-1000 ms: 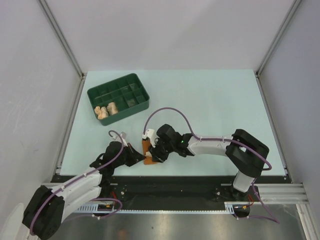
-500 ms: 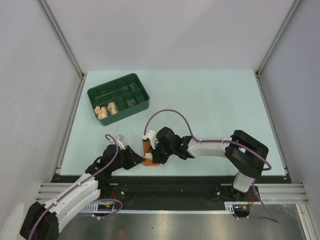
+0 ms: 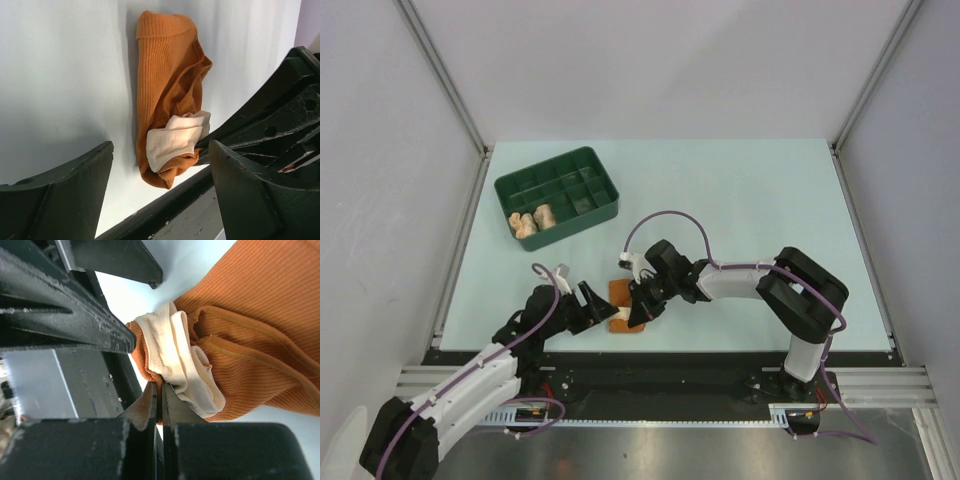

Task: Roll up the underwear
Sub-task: Roll the underwear to the center of the board.

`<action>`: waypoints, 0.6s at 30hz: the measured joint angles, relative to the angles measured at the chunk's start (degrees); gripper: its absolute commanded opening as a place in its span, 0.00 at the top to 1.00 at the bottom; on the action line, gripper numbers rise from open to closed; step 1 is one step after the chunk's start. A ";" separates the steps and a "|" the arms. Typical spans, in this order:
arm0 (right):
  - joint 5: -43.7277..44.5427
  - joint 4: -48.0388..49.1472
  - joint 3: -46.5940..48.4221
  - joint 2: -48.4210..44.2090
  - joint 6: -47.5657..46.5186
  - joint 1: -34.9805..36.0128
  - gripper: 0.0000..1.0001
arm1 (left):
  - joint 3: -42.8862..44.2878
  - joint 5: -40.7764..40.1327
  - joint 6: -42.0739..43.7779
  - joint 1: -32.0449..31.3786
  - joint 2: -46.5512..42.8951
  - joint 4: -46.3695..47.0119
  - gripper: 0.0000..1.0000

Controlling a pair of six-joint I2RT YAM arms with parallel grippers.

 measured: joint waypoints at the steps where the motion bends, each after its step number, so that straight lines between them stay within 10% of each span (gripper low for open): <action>1: -0.70 0.13 0.09 0.33 0.46 -0.26 1.00 | -0.02 0.46 0.00 0.00 1.03 1.25 0.17; 11: -6.25 2.08 0.13 2.21 3.02 -2.82 1.00 | -0.22 2.47 0.00 0.00 9.44 10.82 0.19; 18: -7.98 2.60 0.15 2.78 3.43 -3.54 1.00 | 0.00 3.82 -0.20 0.00 19.43 20.04 0.46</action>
